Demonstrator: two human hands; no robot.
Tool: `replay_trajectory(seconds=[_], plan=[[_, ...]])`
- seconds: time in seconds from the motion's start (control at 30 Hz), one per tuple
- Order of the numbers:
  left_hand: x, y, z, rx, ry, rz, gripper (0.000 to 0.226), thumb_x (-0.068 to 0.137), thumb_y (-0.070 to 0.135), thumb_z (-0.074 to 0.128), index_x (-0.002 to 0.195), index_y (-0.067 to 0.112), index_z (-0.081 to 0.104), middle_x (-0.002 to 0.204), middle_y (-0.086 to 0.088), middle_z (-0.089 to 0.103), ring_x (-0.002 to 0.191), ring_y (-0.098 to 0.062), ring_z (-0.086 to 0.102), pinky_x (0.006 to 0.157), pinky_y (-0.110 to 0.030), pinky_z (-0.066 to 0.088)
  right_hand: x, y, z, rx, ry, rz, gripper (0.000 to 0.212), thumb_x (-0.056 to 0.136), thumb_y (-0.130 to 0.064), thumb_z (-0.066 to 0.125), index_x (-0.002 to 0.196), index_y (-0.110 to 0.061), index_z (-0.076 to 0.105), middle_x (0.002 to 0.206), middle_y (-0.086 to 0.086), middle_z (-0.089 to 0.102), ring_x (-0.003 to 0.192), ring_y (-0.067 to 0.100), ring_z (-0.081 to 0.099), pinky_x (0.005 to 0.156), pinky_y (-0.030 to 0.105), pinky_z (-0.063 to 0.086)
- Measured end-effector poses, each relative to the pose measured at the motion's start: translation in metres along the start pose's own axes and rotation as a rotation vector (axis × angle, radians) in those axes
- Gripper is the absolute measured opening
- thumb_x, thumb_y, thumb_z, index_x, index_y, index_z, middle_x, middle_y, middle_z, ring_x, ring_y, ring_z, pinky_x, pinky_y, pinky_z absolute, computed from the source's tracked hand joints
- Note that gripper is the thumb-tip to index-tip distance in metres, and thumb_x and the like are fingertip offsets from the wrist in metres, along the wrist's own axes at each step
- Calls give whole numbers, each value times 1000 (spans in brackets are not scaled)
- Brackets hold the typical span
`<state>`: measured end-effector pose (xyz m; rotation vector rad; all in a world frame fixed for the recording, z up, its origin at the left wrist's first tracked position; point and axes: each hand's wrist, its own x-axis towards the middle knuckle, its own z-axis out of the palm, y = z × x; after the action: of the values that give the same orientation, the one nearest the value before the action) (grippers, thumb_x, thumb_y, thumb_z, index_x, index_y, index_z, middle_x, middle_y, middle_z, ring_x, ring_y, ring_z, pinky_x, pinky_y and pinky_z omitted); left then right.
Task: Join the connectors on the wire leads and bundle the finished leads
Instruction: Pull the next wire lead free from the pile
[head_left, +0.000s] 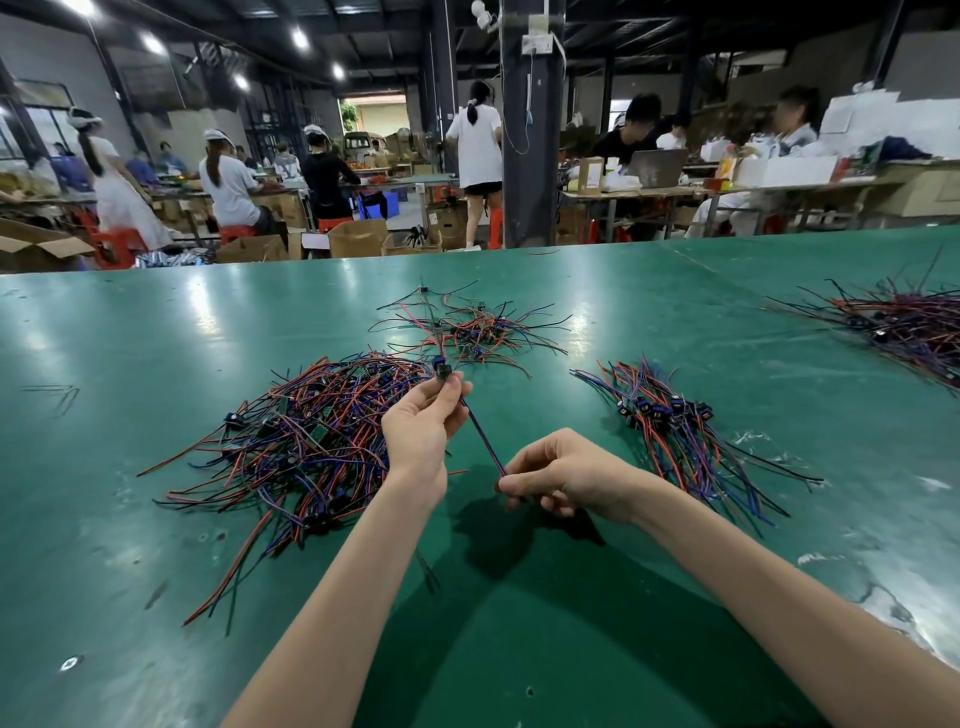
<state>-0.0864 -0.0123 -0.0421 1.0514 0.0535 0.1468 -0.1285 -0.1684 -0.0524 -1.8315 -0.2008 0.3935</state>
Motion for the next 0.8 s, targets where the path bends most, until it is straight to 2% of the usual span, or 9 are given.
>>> replay_trajectory(seconds=[0.07, 0.17, 0.27, 0.37, 0.47, 0.57, 0.8], plan=[[-2, -1, 2, -11, -34, -20, 7, 87, 1, 61, 86, 6, 66, 73, 0, 70, 63, -3, 63, 57, -13, 52, -1, -3, -4, -24, 15, 12, 14, 87, -19, 68, 89, -6, 70, 75, 5, 68, 41, 5, 43, 37, 16, 29], [-6, -3, 5, -3, -102, -91, 8, 87, 0, 60, 84, 6, 66, 68, 2, 71, 55, -1, 61, 54, -11, 51, 4, -9, -15, 95, 201, -6, 34, 89, -36, 63, 105, -6, 67, 95, 4, 65, 48, 8, 45, 40, 18, 30], [-14, -12, 12, 37, -217, -197, 12, 87, -1, 59, 81, 5, 66, 66, 1, 71, 53, -1, 60, 52, -11, 49, 6, -13, -25, 274, 341, -25, 35, 88, -42, 59, 97, -10, 68, 88, 1, 61, 51, 8, 42, 44, 19, 30], [-23, -25, 20, 96, -332, -270, 13, 86, -1, 59, 78, 6, 67, 66, 0, 71, 55, -2, 60, 51, -10, 47, 5, -11, -25, 326, 322, -15, 26, 87, -37, 63, 84, -12, 68, 76, 0, 61, 54, 8, 42, 47, 18, 31], [-28, -33, 21, 183, -377, -283, 10, 86, 4, 62, 79, 7, 69, 66, 1, 70, 54, -2, 54, 52, -10, 45, 5, -10, -21, 343, 310, -67, 16, 86, -24, 67, 78, -10, 65, 65, 0, 59, 55, 9, 46, 49, 19, 31], [-28, -33, 20, 196, -370, -295, 10, 87, 3, 61, 81, 6, 68, 66, 1, 70, 54, 0, 58, 52, -11, 47, 5, -10, -20, 359, 324, -101, 12, 85, -16, 68, 75, -10, 64, 68, 5, 61, 52, 9, 49, 53, 21, 33], [-29, -30, 18, 201, -370, -313, 9, 87, 3, 62, 83, 6, 69, 68, -1, 72, 57, -1, 62, 54, -12, 49, 5, -9, -20, 366, 339, -111, 12, 81, -16, 71, 72, -10, 65, 67, 6, 61, 55, 13, 48, 59, 25, 34]])
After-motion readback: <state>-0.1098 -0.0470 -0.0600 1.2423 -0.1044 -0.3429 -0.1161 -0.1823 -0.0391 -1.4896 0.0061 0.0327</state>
